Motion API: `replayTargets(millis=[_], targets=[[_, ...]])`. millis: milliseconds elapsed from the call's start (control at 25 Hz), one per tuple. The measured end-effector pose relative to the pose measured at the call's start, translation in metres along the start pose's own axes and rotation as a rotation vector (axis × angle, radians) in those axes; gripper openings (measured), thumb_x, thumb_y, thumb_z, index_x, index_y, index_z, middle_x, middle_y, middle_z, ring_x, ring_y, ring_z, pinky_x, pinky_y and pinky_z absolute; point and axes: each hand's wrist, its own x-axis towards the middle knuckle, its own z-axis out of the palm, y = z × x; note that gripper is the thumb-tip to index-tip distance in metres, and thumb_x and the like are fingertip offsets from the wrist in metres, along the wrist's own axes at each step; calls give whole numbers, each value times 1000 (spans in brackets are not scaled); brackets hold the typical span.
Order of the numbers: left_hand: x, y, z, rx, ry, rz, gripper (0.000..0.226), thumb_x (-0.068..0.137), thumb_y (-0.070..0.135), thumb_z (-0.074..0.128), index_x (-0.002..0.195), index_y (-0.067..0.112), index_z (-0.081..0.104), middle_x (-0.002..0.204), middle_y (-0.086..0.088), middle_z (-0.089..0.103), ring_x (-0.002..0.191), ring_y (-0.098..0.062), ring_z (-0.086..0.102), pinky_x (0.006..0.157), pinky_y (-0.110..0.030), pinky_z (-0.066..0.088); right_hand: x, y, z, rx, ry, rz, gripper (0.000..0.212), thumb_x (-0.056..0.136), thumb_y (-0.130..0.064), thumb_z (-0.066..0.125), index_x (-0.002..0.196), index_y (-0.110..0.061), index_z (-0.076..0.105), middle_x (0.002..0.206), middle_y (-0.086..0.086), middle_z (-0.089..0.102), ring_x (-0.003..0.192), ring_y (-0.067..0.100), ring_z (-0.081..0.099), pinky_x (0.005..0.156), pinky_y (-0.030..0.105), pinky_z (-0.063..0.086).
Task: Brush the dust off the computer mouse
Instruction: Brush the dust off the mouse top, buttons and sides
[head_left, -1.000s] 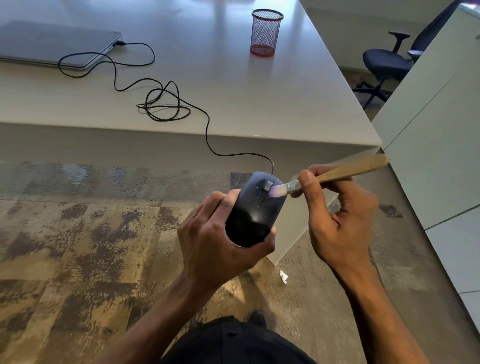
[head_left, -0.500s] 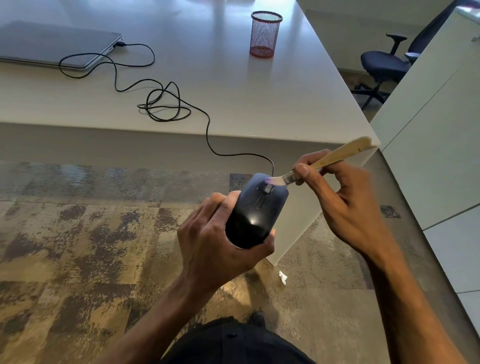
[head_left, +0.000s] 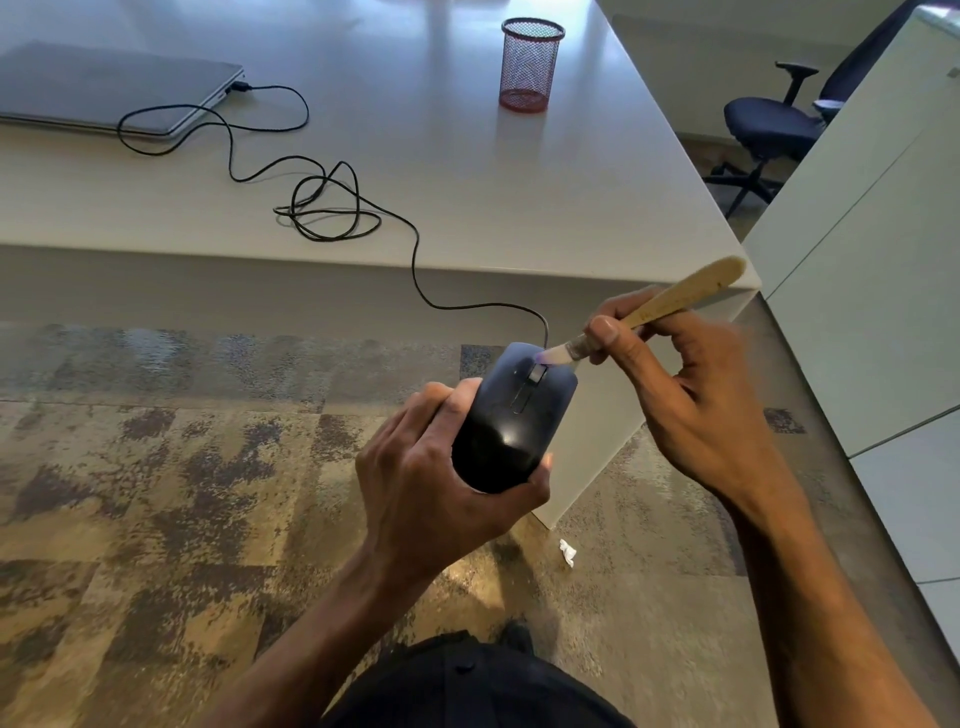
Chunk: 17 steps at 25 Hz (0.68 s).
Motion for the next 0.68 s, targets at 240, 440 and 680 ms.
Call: replayTargets(millis=[240,440,680], targets=[[0,2,1,24,-12,-8,72,68,63,66,110,5,63,86,-1,61,70,-8,50,61,-20,45,-9,-13,3,-29,19,-132,10,95,-29,51,97,-31,61,91,-27,56,85,-10,57,78,12,46],[0,1,2,29,-14,3,73,68,64,65,109,3,64,85,-2,60,70,-7,47,60,-20,44,-11,-11,0,-101,1,-128,9,95,-30,50,93,-28,59,90,-31,52,83,-10,57,77,8,44],[-1,2,2,32,-9,3,73,68,63,65,110,3,64,85,-3,62,70,-10,51,61,-21,46,-12,-14,3,-112,-35,-125,20,95,-30,52,92,-19,68,86,-21,58,83,-8,58,78,7,42]])
